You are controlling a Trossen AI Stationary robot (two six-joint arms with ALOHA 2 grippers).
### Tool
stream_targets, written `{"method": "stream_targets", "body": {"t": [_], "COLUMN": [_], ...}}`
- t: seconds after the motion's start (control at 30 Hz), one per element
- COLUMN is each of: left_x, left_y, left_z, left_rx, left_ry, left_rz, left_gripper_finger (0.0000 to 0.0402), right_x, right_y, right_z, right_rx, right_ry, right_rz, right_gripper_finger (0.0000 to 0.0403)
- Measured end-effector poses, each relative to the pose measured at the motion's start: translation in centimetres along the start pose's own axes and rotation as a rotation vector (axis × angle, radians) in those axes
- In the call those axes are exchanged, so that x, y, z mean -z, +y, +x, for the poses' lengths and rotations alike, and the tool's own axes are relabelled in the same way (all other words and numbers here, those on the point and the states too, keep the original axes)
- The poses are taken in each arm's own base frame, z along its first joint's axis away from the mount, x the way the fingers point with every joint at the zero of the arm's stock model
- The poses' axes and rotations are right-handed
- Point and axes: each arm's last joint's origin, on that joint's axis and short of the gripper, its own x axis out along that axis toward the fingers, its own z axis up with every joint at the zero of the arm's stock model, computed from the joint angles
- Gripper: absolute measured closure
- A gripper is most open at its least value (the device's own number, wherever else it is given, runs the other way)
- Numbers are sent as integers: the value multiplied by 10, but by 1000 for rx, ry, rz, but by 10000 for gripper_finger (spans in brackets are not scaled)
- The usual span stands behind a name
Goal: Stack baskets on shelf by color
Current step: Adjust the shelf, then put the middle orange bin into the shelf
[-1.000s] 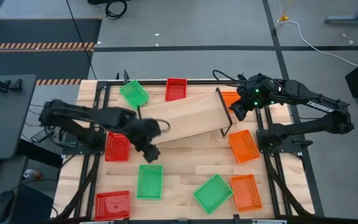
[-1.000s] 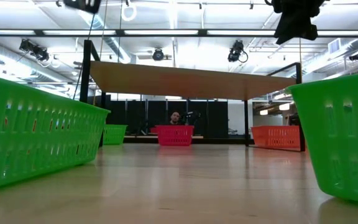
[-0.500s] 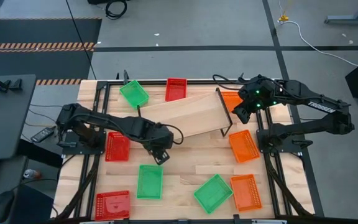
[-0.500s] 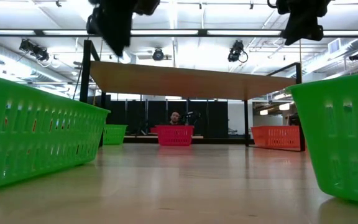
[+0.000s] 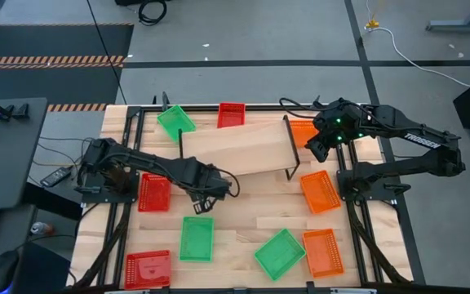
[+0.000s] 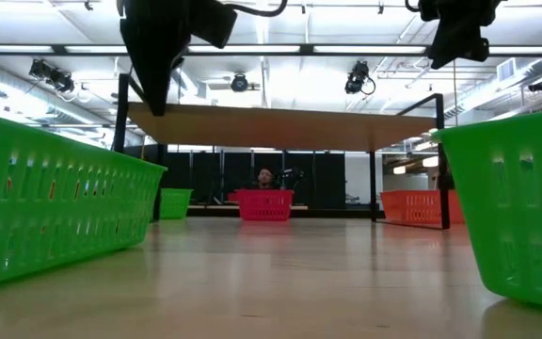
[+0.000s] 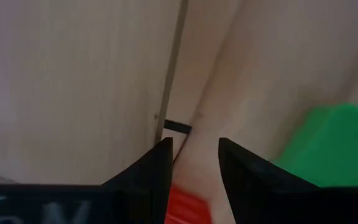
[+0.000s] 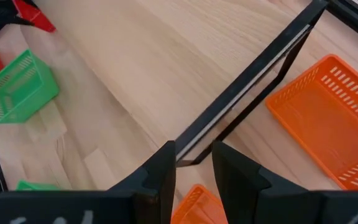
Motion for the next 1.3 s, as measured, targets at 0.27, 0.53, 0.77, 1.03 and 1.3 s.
{"method": "stream_targets", "body": {"t": [0.27, 0.53, 0.77, 1.03, 1.3], "left_x": [-1, -1, -9, -35, -48], "left_y": [10, 16, 16, 22, 31], "left_z": [2, 2, -32, -100, -146], "left_rx": [-53, -90, -37, 147, 259], "left_ry": [28, 40, -51, -374, -625], "left_rz": [39, 24, -28, -193, -240], "left_gripper_finger": [265, 265, 268, 263, 264], "right_x": [-1, 2, 11, 19, 37], "right_y": [0, 1, -1, 1, 10], "right_z": [0, 0, -1, -2, -5], "right_rx": [17, -25, -13, -79, -62], "right_ry": [-17, 28, 135, 238, 395], "right_rz": [34, 76, 115, 82, 166], "right_gripper_finger": [292, 292, 292, 288, 286]}}
